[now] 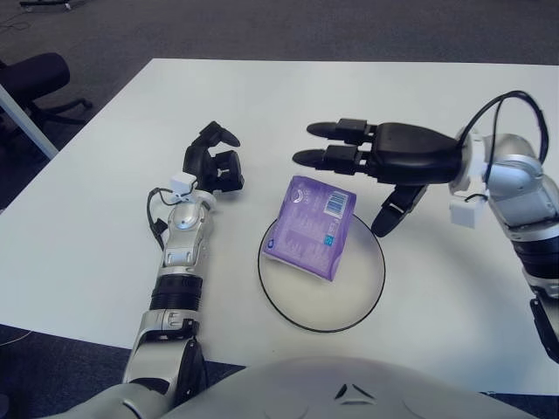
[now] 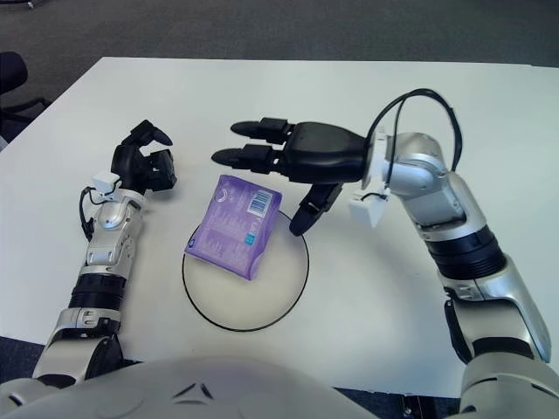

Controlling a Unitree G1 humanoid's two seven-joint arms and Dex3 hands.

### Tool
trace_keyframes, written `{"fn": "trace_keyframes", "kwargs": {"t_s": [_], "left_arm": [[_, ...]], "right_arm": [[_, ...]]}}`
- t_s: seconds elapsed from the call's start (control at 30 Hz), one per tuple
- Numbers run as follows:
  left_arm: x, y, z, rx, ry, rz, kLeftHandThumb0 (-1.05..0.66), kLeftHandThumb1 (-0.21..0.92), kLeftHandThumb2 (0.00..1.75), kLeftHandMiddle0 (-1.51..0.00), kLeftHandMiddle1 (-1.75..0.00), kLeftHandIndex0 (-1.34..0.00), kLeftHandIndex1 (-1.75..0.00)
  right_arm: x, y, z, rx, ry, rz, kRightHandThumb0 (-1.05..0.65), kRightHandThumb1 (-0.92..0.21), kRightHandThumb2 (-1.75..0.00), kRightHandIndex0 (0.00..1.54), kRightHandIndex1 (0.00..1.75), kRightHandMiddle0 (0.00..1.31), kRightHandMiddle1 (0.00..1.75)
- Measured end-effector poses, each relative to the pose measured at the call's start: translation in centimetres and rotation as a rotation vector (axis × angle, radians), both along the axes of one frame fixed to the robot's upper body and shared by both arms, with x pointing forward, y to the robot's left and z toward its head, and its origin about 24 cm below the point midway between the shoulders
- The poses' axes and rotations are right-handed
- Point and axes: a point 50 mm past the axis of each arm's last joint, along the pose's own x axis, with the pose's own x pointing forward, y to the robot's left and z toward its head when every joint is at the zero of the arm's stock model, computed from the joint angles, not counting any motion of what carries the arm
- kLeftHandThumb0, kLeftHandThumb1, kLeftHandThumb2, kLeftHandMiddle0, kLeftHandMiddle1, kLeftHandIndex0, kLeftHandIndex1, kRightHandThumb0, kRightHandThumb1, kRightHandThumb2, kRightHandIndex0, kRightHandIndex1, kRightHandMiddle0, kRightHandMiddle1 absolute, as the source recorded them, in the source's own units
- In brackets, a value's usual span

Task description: Put the tissue paper into the plate.

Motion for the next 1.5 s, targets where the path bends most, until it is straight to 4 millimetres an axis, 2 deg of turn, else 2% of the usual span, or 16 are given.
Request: {"fn": "trace_keyframes", "kwargs": {"t_s": [0.27, 0.37, 0.5, 0.73, 0.9, 1.03, 1.23, 1.3, 1.5], "left_arm": [[0.0, 0.0, -0.1, -0.015, 0.003, -0.015, -0.5, 0.23, 1.42, -1.3, -1.75, -0.68, -1.75], [0.0, 0.0, -0.1, -0.015, 0.002, -0.015, -0.51, 0.23, 1.42, -1.31, -1.75, -0.68, -1.75], [0.1, 0.0, -0.1, -0.016, 0.002, -0.014, -0.51, 0.23, 1.42, -1.31, -1.75, -0.68, -1.75], [0.0, 0.3, -0.2, -0.019, 0.005, -0.007, -0.51, 0.23, 1.42, -1.31, -1.75, -0.68, -1.75], [0.0, 0.3, -0.2, -0.02, 0.005, -0.007, -0.51, 0.23, 1.42, -1.31, -1.75, -0.68, -1.75], [0.0, 0.3, -0.1, -0.019, 0.005, -0.007, -0.5, 0.23, 1.42, -1.31, -1.75, -0.68, -1.75], [0.0, 0.2, -0.1, -0.016, 0.002, -0.008, -0.5, 0.24, 1.41, -1.32, -1.75, -0.67, -1.75], [0.0, 0.2, -0.1, -0.015, 0.001, -0.009, -0.5, 0.24, 1.41, -1.32, -1.75, -0.67, -1.75], [0.0, 0.2, 0.0, -0.013, -0.001, -0.009, -0.5, 0.24, 1.4, -1.32, -1.75, -0.67, -1.75]], "right_arm": [[1.2, -1.4, 0.8, 0.069, -0.071, -0.135, -0.78, -0.83, -0.58, 0.0, 0.0, 0.0, 0.01], [2.1, -2.8, 0.4, 0.108, -0.064, -0.184, -0.82, -0.89, -0.6, 0.03, 0.02, 0.0, 0.0], [3.5, -4.8, -0.5, 0.131, -0.022, -0.29, -0.86, -0.91, -0.61, 0.06, 0.03, 0.0, 0.0], [4.8, -5.4, -1.1, 0.196, 0.028, -0.416, -0.9, -0.92, -0.53, 0.11, 0.06, 0.01, 0.03], [5.4, -5.6, -1.4, 0.252, 0.037, -0.499, -0.9, -0.92, -0.5, 0.14, 0.09, 0.0, 0.16], [5.9, -5.7, -2.5, 0.351, 0.026, -0.555, -0.89, -0.92, -0.51, 0.17, 0.13, 0.0, 0.32], [6.3, -5.7, -4.4, 0.502, 0.081, -0.654, -0.83, -0.92, -0.55, 0.07, 0.51, 0.0, 0.58], [6.4, -5.8, -5.0, 0.588, 0.119, -0.698, -0.79, -0.92, -0.56, 0.07, 0.63, 0.0, 0.71], [6.0, -6.3, -7.3, 0.807, 0.247, -0.82, -0.71, -0.9, -0.59, 0.16, 0.83, 0.0, 0.94]]}}
